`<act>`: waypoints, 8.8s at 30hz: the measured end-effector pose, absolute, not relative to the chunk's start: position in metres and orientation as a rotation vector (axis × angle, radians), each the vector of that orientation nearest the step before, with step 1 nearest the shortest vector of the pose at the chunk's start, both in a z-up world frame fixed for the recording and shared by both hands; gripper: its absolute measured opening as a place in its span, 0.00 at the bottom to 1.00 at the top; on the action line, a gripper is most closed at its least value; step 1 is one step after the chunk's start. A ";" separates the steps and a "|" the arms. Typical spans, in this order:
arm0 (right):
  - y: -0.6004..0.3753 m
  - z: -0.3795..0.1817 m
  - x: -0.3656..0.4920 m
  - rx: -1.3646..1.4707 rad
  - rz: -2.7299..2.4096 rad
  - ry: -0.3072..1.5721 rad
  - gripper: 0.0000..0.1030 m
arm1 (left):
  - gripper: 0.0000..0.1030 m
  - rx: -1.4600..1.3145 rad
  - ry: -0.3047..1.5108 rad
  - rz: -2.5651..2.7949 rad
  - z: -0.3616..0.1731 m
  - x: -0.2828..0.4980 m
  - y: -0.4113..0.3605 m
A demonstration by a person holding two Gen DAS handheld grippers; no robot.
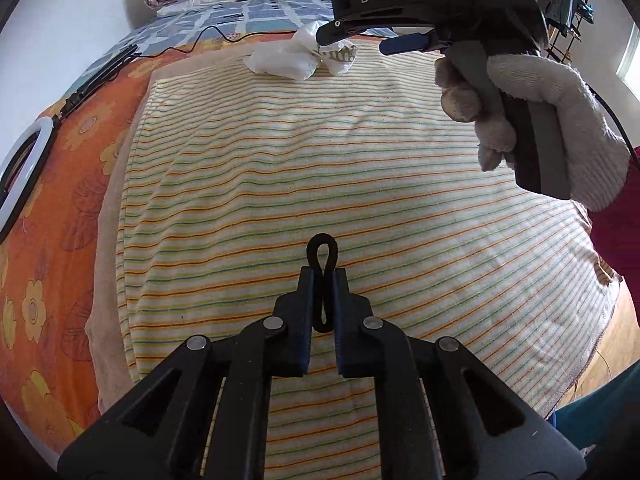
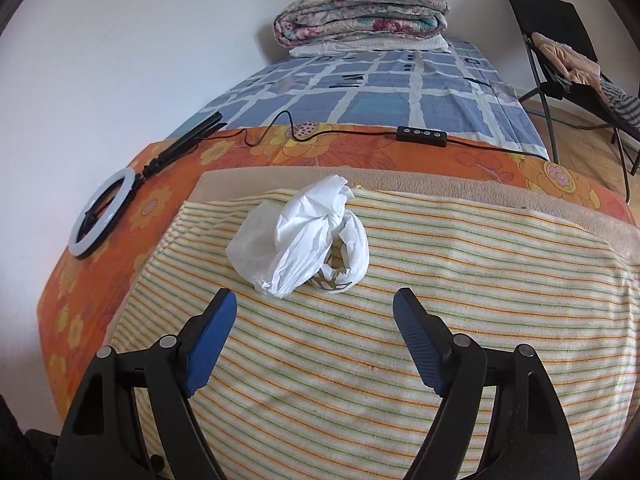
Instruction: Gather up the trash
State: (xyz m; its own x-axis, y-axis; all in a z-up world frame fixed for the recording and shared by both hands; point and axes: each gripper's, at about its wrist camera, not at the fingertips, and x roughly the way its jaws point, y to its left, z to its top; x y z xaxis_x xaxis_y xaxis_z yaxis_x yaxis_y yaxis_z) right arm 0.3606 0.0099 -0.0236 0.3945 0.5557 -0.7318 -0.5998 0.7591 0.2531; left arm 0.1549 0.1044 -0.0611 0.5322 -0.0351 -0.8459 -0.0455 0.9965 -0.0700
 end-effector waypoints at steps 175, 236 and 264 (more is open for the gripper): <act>-0.178 0.007 0.032 -0.327 0.591 0.922 0.66 | 0.78 -0.053 0.812 0.067 0.046 0.000 -0.006; -0.192 0.038 0.123 -0.082 0.463 0.773 0.78 | 0.99 -0.167 0.806 0.115 0.050 0.048 0.032; -0.193 0.033 0.119 -0.119 0.463 0.784 0.78 | 0.99 -0.121 0.818 0.128 0.043 0.049 0.035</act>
